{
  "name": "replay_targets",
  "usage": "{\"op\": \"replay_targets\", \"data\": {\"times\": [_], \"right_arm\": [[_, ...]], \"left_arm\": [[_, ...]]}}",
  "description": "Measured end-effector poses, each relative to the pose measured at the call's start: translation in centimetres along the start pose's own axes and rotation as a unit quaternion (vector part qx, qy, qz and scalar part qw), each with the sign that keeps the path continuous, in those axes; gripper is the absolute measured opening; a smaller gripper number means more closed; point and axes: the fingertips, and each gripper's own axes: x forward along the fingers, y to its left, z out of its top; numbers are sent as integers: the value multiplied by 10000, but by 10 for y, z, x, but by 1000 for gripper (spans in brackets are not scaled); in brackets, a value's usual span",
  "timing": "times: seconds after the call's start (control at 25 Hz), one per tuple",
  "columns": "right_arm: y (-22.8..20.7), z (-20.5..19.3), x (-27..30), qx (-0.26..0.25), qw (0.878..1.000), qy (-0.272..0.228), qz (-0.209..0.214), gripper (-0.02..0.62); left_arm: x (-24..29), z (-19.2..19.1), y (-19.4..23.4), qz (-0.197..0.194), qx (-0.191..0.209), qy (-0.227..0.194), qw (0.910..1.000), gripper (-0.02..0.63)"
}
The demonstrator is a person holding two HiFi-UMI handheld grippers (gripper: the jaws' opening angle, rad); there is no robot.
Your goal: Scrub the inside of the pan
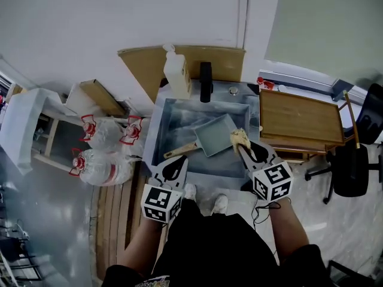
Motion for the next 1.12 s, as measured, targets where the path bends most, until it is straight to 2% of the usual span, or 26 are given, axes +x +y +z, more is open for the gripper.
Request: {"op": "replay_targets", "data": {"times": [0.2, 0.52, 0.76, 1.12], "right_arm": [[31, -23, -3, 64, 9995, 157, 255, 98], [92, -41, -2, -134, 9977, 344, 562, 97], [124, -42, -7, -83, 9990, 262, 351, 97], [176, -52, -17, 31, 9996, 211, -172, 97]], "left_arm": [[-19, -17, -18, 48, -49, 1, 10000, 9], [-40, -35, -29, -171, 21, 53, 9998, 9], [-64, -42, -26, -458, 201, 49, 9987, 9], [-102, -58, -13, -887, 233, -57, 9958, 9]]}}
